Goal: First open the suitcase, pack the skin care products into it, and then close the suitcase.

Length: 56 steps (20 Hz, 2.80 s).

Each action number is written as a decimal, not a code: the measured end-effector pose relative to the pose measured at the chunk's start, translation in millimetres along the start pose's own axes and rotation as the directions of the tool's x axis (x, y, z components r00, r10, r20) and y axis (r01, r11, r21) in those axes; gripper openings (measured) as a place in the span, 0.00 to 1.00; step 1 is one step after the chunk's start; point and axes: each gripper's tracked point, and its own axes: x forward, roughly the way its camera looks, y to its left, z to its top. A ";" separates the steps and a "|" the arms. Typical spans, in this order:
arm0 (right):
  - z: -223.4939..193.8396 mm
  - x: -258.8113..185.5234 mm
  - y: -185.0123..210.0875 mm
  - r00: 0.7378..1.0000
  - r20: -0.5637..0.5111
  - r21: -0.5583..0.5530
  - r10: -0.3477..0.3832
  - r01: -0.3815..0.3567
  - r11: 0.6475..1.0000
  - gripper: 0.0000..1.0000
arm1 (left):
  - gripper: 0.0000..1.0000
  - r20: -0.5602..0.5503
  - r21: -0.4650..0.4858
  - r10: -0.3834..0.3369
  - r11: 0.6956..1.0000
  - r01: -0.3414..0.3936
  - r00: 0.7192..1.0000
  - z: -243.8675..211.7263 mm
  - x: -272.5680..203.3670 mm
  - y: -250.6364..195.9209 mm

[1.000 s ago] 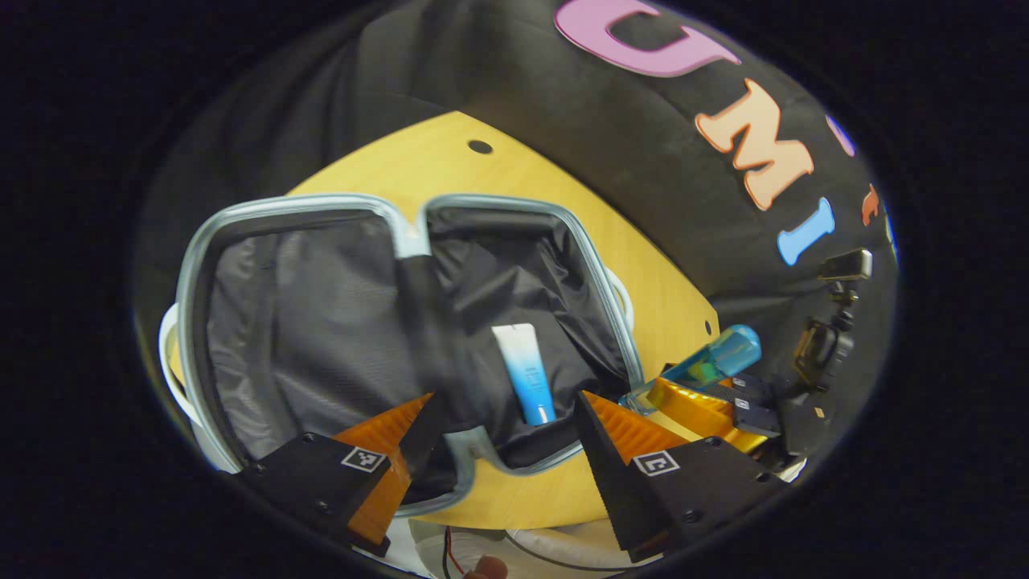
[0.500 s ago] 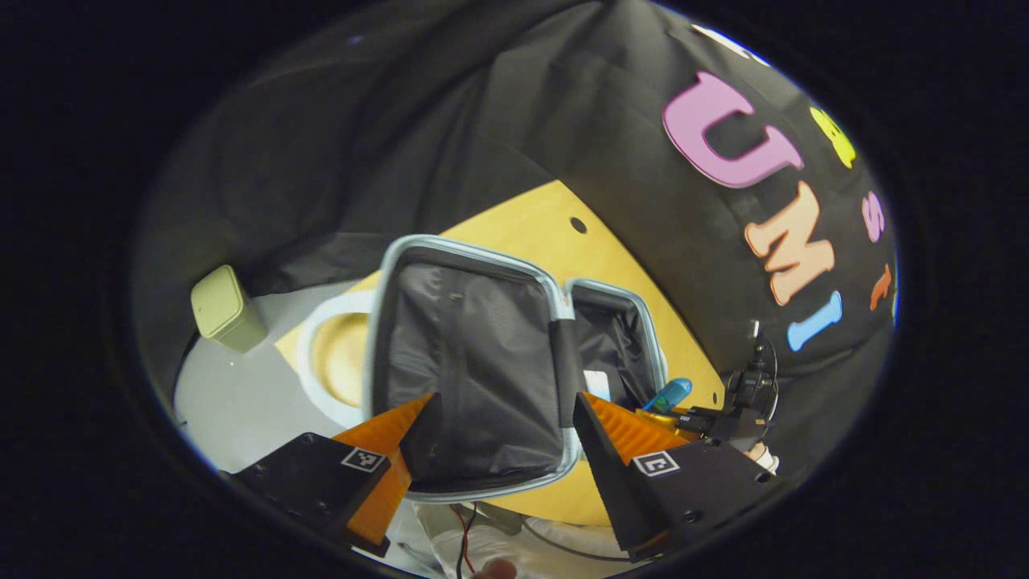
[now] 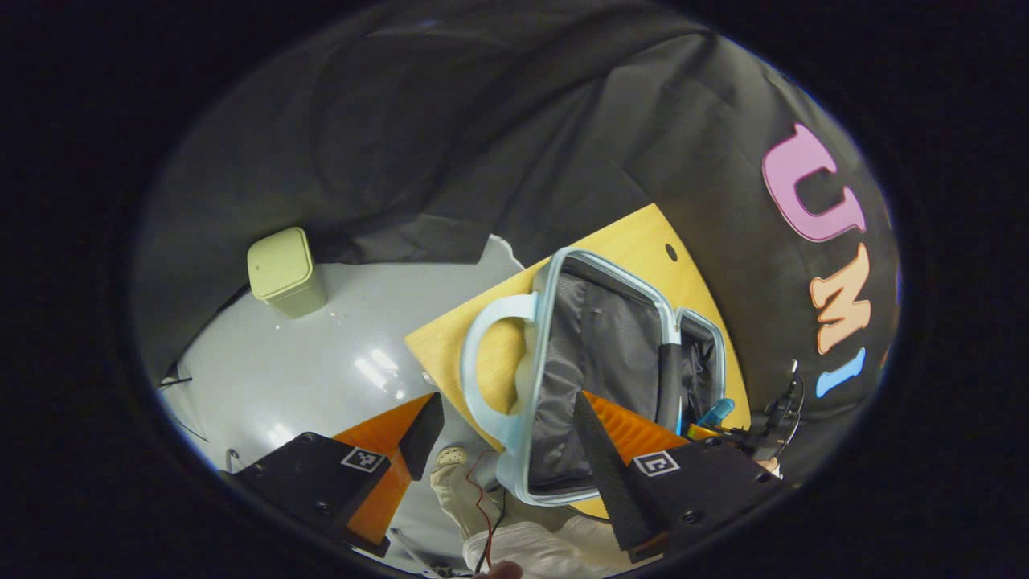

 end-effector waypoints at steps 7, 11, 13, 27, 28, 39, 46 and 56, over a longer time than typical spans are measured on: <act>25.2 -20.0 9.0 0.990 0.126 0.029 0.064 -0.068 0.997 0.95 | 0.95 -0.025 -0.066 -0.005 0.998 0.003 1.000 13.4 26.3 23.8; 43.7 -41.0 -12.0 0.975 0.219 0.097 0.047 -0.070 0.993 0.95 | 0.92 -0.050 -0.090 -0.056 0.995 0.051 0.997 11.4 41.9 19.9; 45.9 -50.5 -28.2 0.969 0.245 0.131 0.017 -0.051 0.990 0.95 | 0.83 -0.069 -0.119 -0.103 0.988 0.094 0.992 8.6 47.2 14.2; -0.1 -79.4 -80.7 0.964 0.254 0.283 -0.085 0.010 0.959 0.98 | 0.07 -0.041 -0.240 -0.214 0.950 0.199 0.976 4.4 74.4 17.6; -0.5 -79.9 -81.6 0.962 0.258 0.286 -0.086 0.009 0.958 0.98 | 0.05 -0.042 -0.246 -0.233 0.945 0.216 0.972 4.2 70.5 16.7; -15.8 -94.7 -106.4 0.949 0.296 0.359 -0.108 -0.006 0.933 0.98 | 0.00 0.021 -0.252 -0.212 0.945 0.210 0.977 24.3 20.9 -26.8; -48.1 -110.0 -143.1 0.940 0.303 0.389 -0.157 0.028 0.921 0.98 | 0.00 0.112 -0.122 -0.220 0.965 0.234 0.969 43.7 -34.8 -96.7; -88.7 -151.9 -187.0 0.922 0.340 0.387 -0.184 0.041 0.921 0.94 | 0.01 0.128 0.114 -0.423 0.905 0.410 0.897 29.7 -80.9 -278.7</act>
